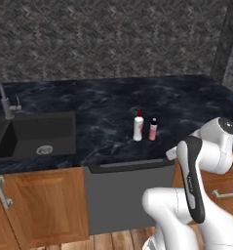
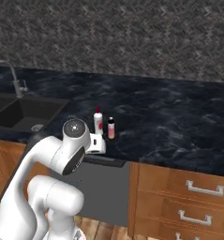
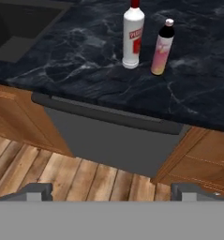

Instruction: Move the drinks to the dining counter.

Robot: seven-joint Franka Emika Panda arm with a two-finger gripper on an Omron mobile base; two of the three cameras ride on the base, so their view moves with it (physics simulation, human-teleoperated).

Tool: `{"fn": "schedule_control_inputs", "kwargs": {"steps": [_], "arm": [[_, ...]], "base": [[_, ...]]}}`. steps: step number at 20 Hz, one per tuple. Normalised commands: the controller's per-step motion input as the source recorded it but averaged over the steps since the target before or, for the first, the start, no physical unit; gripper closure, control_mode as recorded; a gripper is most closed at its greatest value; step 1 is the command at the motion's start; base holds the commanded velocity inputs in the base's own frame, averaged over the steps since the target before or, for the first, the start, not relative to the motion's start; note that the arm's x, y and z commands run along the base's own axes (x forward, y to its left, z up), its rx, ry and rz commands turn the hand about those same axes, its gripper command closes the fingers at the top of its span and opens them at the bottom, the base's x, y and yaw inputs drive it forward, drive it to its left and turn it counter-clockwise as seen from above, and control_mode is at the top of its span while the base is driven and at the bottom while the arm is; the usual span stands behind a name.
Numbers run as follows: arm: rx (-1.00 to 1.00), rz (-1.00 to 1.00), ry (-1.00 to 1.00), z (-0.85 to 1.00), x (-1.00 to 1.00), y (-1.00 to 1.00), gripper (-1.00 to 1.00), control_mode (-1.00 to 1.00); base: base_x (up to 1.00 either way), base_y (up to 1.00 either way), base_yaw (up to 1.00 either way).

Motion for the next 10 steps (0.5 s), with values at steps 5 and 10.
{"fn": "schedule_control_inputs", "kwargs": {"steps": [5, 10], "arm": [[0.00, 0.00, 0.00, 0.00, 0.00, 0.00, -1.00, 1.00], [0.00, 0.00, 0.00, 0.00, 0.00, 0.00, -1.00, 1.00]], "base": [[-0.08, 0.00, -0.41], [-0.01, 0.00, -0.56]]}}
